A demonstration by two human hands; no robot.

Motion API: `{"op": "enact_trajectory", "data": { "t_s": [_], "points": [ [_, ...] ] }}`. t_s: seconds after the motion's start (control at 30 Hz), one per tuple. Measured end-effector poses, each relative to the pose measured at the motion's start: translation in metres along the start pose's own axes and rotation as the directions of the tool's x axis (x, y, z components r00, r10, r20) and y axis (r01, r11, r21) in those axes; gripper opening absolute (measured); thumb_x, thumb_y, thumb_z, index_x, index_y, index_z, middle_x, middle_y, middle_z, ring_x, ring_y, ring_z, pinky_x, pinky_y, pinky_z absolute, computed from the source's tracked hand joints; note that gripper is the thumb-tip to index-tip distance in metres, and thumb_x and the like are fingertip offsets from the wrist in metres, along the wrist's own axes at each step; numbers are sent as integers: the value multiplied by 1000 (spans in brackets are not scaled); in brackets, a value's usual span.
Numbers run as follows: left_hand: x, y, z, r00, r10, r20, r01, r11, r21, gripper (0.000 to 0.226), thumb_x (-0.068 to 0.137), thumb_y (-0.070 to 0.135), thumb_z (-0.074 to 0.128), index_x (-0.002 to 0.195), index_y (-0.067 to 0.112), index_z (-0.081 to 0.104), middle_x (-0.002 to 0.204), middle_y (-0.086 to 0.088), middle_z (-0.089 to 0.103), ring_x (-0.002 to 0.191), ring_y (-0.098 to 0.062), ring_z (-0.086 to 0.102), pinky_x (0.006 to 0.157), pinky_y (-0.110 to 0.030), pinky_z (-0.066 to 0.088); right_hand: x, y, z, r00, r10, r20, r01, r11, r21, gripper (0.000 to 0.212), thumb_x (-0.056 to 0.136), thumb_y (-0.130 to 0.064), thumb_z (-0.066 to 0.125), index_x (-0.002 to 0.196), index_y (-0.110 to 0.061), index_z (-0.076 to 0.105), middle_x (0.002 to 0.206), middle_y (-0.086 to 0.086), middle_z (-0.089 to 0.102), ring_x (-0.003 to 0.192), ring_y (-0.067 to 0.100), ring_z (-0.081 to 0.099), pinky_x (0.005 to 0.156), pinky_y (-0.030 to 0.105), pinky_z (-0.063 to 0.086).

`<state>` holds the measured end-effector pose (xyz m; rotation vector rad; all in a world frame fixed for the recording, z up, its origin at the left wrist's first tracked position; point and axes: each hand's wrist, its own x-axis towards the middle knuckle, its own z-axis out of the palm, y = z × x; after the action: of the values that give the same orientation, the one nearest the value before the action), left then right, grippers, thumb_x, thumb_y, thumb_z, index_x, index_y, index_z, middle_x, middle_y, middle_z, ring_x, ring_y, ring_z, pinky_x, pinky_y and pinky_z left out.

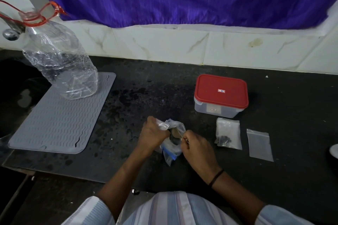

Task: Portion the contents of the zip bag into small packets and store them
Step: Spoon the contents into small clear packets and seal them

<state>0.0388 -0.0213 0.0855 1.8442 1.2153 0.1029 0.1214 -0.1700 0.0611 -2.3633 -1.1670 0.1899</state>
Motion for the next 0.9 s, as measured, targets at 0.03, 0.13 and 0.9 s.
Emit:
{"op": "enact_trajectory", "data": {
  "t_s": [0.03,0.13,0.9],
  "points": [
    [0,-1,0,999,-19,27,20,999,-41,39,77,19,73,106,15,47,103,-7,59,92,-20,62,74,-38,56,1,-1,1,1000,9,9,-9,1000,15,9,94,-24,59,87,-19,55,74,-5,55,64,10,53,54,25,42],
    [3,-3,-2,998,-38,51,42,997,-71,30,83,17,67,106,13,49,99,-6,60,85,-17,61,64,-32,51,5,-1,2,998,57,41,-62,989,134,11,95,-23,58,86,-20,54,73,-5,58,63,10,55,54,27,45],
    [9,-5,-5,997,73,-22,-72,997,5,44,81,32,75,108,19,44,100,-1,60,90,-17,62,77,-39,57,-19,24,-2,917,373,145,-364,628,688,16,100,-18,53,89,-20,65,67,3,59,54,9,54,53,25,48]
  ]
}}
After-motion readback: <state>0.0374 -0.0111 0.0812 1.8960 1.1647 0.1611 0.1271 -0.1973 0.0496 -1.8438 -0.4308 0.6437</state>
